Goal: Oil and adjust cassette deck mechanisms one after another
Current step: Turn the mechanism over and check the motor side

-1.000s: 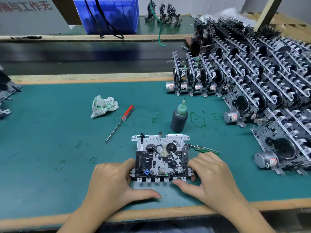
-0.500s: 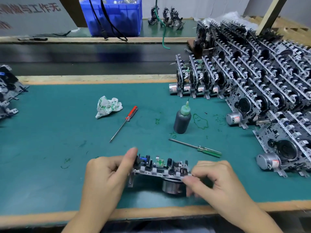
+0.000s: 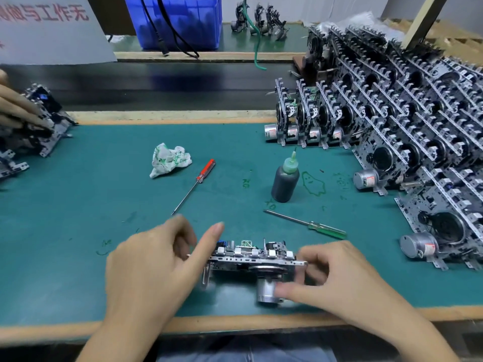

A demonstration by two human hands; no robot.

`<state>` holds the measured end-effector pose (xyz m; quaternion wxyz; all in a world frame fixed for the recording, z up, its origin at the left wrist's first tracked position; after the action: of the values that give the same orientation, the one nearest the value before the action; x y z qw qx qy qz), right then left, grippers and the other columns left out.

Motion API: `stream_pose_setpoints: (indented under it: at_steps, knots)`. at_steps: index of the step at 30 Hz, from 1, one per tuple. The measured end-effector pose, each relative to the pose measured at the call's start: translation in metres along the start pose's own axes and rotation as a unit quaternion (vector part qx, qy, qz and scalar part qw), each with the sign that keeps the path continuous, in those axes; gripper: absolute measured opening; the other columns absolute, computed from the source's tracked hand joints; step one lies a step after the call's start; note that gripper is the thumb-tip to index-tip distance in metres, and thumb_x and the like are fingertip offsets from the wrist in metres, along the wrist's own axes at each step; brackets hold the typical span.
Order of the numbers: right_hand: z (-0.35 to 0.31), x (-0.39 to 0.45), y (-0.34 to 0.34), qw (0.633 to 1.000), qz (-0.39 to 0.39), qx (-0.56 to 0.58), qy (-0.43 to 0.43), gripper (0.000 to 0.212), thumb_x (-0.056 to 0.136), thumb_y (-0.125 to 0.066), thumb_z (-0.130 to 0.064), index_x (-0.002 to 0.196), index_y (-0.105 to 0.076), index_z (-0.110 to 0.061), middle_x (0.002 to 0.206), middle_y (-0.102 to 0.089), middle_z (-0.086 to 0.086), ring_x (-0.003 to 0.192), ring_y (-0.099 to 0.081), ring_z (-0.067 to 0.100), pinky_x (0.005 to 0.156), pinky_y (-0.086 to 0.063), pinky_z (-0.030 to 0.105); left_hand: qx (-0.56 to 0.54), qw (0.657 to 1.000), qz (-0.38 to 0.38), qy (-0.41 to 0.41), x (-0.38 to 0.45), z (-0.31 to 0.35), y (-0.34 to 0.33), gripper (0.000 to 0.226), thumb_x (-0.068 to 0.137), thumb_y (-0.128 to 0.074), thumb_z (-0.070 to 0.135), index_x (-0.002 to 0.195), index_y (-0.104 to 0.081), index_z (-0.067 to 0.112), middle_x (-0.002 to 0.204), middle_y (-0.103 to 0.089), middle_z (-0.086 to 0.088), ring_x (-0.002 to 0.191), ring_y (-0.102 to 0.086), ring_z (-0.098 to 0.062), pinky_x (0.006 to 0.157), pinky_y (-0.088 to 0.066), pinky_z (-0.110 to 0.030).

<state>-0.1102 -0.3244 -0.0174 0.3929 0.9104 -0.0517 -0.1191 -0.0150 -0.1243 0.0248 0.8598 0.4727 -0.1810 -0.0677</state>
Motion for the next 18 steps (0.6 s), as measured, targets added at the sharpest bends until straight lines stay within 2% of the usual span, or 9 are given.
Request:
stream_pose_setpoints:
  at_steps: [2, 4, 5, 7, 9, 11, 14, 16, 18]
  knots:
    - [-0.002, 0.000, 0.005, 0.998, 0.063, 0.001, 0.024, 0.059, 0.042, -0.063, -0.077, 0.084, -0.050, -0.038, 0.066, -0.048, -0.012, 0.062, -0.044, 0.007, 0.055, -0.032, 0.020, -0.080, 0.993, 0.017, -0.081, 0.002, 0.012, 0.005, 0.042, 0.074, -0.043, 0.069, 0.076, -0.060, 0.031, 0.071, -0.061, 0.017, 0.073, -0.059, -0.007, 0.063, -0.046, -0.034]
    - [-0.007, 0.000, 0.002, 0.990, 0.089, 0.089, 0.070, 0.055, 0.050, -0.072, -0.060, 0.097, -0.051, -0.042, 0.086, -0.052, -0.014, 0.082, -0.053, 0.006, 0.070, -0.039, 0.014, -0.170, 0.969, -0.013, -0.179, 0.000, 0.030, 0.003, 0.034, 0.078, -0.055, 0.057, 0.091, -0.064, 0.028, 0.088, -0.062, 0.016, 0.088, -0.056, -0.006, 0.078, -0.044, -0.025]
    - [-0.010, 0.001, -0.001, 0.983, 0.088, 0.128, 0.096, 0.052, 0.054, -0.074, -0.052, 0.102, -0.054, -0.042, 0.093, -0.054, -0.013, 0.091, -0.055, 0.008, 0.078, -0.041, 0.014, -0.198, 0.956, -0.029, -0.217, -0.001, 0.039, 0.001, 0.030, 0.079, -0.059, 0.053, 0.095, -0.065, 0.028, 0.089, -0.061, 0.016, 0.090, -0.054, -0.006, 0.080, -0.042, -0.020]
    - [-0.013, 0.002, -0.008, 0.972, 0.084, 0.181, 0.127, 0.045, 0.061, -0.073, -0.042, 0.103, -0.059, -0.038, 0.099, -0.057, -0.011, 0.099, -0.057, 0.013, 0.086, -0.043, 0.021, -0.213, 0.940, -0.062, -0.260, -0.001, 0.052, -0.006, 0.026, 0.078, -0.064, 0.047, 0.098, -0.068, 0.030, 0.084, -0.057, 0.015, 0.085, -0.051, -0.006, 0.078, -0.039, -0.015]
    - [-0.014, 0.004, -0.011, 0.965, 0.085, 0.209, 0.134, 0.037, 0.063, -0.072, -0.037, 0.098, -0.063, -0.035, 0.097, -0.059, -0.011, 0.097, -0.058, 0.016, 0.085, -0.045, 0.025, -0.216, 0.932, -0.080, -0.279, 0.000, 0.059, -0.012, 0.023, 0.078, -0.066, 0.043, 0.094, -0.073, 0.027, 0.077, -0.055, 0.011, 0.076, -0.047, -0.006, 0.071, -0.036, -0.013]
    - [-0.013, 0.006, -0.012, 0.960, 0.085, 0.230, 0.137, 0.030, 0.064, -0.074, -0.036, 0.092, -0.065, -0.030, 0.094, -0.060, -0.011, 0.094, -0.059, 0.015, 0.083, -0.045, 0.024, -0.220, 0.930, -0.086, -0.283, 0.001, 0.060, -0.015, 0.019, 0.079, -0.066, 0.039, 0.088, -0.075, 0.025, 0.071, -0.054, 0.010, 0.070, -0.046, -0.007, 0.065, -0.035, -0.014]
    - [-0.011, 0.007, -0.013, 0.954, 0.088, 0.248, 0.145, 0.029, 0.065, -0.075, -0.035, 0.092, -0.067, -0.028, 0.090, -0.061, -0.011, 0.090, -0.060, 0.016, 0.081, -0.046, 0.028, -0.214, 0.931, -0.075, -0.286, -0.001, 0.060, -0.016, 0.017, 0.081, -0.064, 0.039, 0.083, -0.076, 0.027, 0.069, -0.054, 0.011, 0.068, -0.045, -0.009, 0.064, -0.036, -0.019]
    - [-0.010, 0.007, -0.014, 0.950, 0.080, 0.266, 0.141, 0.032, 0.064, -0.076, -0.036, 0.095, -0.067, -0.032, 0.089, -0.061, -0.011, 0.088, -0.060, 0.017, 0.082, -0.048, 0.033, -0.225, 0.927, -0.077, -0.291, -0.002, 0.061, -0.017, 0.017, 0.081, -0.064, 0.038, 0.083, -0.077, 0.026, 0.068, -0.053, 0.013, 0.067, -0.044, -0.010, 0.064, -0.035, -0.019]
    - [-0.009, 0.008, -0.014, 0.949, 0.068, 0.275, 0.142, 0.034, 0.063, -0.078, -0.036, 0.095, -0.066, -0.037, 0.090, -0.062, -0.011, 0.088, -0.060, 0.017, 0.083, -0.048, 0.032, -0.263, 0.918, -0.093, -0.283, 0.000, 0.060, -0.018, 0.015, 0.079, -0.067, 0.036, 0.081, -0.077, 0.025, 0.066, -0.053, 0.013, 0.066, -0.043, -0.010, 0.064, -0.033, -0.016]
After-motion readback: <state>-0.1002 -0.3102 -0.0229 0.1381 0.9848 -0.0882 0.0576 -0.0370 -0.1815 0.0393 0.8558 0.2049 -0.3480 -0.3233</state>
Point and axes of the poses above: each hand's wrist, its own x-axis towards the middle knuckle, its own y-axis out of the back of the hand, z = x × y, the point moved 7 cm from there along x, towards the middle knuckle
